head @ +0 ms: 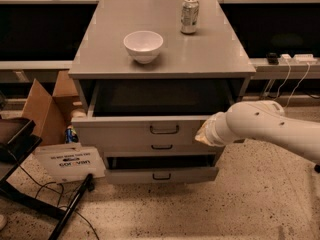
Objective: Close top drawer
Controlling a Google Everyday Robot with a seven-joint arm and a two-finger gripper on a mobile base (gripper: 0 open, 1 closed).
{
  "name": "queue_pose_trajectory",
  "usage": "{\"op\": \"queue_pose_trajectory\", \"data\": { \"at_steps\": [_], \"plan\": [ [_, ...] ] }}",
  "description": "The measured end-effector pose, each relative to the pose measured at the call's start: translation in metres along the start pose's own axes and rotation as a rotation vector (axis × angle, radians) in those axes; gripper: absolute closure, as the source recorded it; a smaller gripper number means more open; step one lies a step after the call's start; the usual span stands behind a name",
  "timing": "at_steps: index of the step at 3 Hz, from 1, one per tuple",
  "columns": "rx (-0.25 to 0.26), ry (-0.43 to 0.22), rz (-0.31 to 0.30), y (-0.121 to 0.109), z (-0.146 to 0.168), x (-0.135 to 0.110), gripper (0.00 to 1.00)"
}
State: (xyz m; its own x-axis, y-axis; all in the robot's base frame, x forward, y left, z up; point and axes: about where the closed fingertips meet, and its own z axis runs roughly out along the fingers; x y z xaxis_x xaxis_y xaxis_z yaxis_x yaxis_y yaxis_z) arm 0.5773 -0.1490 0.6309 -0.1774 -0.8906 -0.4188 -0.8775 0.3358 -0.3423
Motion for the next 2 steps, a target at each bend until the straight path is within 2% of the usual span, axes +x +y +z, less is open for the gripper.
{"op": "queue_pose_trajectory", "data": {
  "at_steps": [2],
  "plan": [
    [0.012,-0.049,-0.029,-0.025,0.022,-0.039,1.00]
  ]
}}
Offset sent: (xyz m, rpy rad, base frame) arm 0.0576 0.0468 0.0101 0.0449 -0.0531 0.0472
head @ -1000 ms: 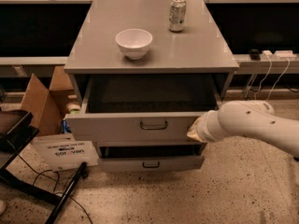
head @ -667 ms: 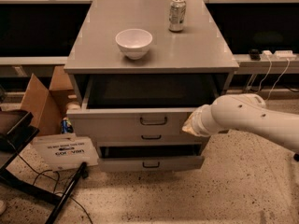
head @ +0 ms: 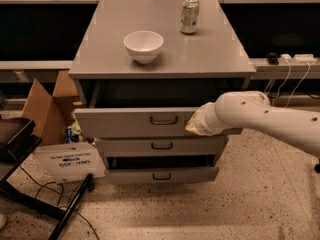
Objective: Close top drawer
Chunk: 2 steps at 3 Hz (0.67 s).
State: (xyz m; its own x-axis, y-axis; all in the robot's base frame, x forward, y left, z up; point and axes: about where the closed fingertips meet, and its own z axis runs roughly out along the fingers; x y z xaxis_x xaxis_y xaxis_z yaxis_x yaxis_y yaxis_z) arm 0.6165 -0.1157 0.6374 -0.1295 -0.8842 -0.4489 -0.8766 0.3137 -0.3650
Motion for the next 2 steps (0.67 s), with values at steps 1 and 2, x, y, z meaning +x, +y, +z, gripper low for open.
{"op": "queue_pose_trajectory", "data": {
  "at_steps": [1,2],
  "plan": [
    [-0.012,-0.015,-0.008,-0.0076,0.0128,-0.0150,1.00],
    [-0.012,-0.016,-0.008,-0.0082,0.0129,-0.0156,0.81]
  ]
}}
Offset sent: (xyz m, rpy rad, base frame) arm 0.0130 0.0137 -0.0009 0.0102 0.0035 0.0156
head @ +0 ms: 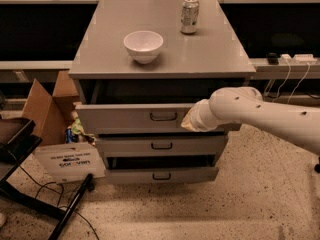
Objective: Close top drawer
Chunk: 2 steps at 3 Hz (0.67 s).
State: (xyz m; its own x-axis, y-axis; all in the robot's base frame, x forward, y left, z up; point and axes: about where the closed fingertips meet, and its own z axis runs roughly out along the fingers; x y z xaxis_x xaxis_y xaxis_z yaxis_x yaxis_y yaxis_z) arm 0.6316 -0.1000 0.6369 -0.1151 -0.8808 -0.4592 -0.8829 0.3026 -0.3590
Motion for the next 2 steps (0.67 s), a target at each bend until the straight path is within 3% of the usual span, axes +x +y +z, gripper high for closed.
{"op": "queue_pose_trajectory", "data": {
  "at_steps": [2],
  "plan": [
    [0.000,0.000,0.000,0.0000,0.0000,0.0000,0.35]
  ]
}}
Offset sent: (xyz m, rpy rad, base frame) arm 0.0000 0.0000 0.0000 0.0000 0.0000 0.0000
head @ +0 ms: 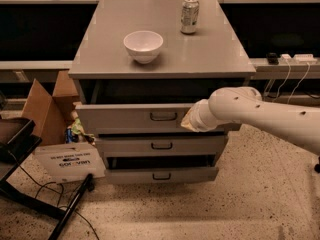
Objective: Close top drawer
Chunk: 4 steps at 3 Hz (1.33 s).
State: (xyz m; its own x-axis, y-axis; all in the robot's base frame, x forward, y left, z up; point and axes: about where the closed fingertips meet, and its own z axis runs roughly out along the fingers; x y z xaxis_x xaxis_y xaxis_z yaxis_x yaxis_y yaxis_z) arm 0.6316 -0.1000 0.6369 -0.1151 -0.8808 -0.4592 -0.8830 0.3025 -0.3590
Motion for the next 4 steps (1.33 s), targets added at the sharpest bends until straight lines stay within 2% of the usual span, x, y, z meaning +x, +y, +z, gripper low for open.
{"op": "queue_pose_trajectory", "data": {
  "at_steps": [1,2,3,4],
  "plan": [
    [0.000,0.000,0.000,0.0000,0.0000,0.0000,0.11],
    [0.000,0.000,0.000,0.0000,0.0000,0.0000,0.00],
    [0.000,0.000,0.000,0.0000,0.0001,0.0000,0.00],
    [0.000,0.000,0.000,0.0001,0.0001,-0.0001,0.12]
  ]
}}
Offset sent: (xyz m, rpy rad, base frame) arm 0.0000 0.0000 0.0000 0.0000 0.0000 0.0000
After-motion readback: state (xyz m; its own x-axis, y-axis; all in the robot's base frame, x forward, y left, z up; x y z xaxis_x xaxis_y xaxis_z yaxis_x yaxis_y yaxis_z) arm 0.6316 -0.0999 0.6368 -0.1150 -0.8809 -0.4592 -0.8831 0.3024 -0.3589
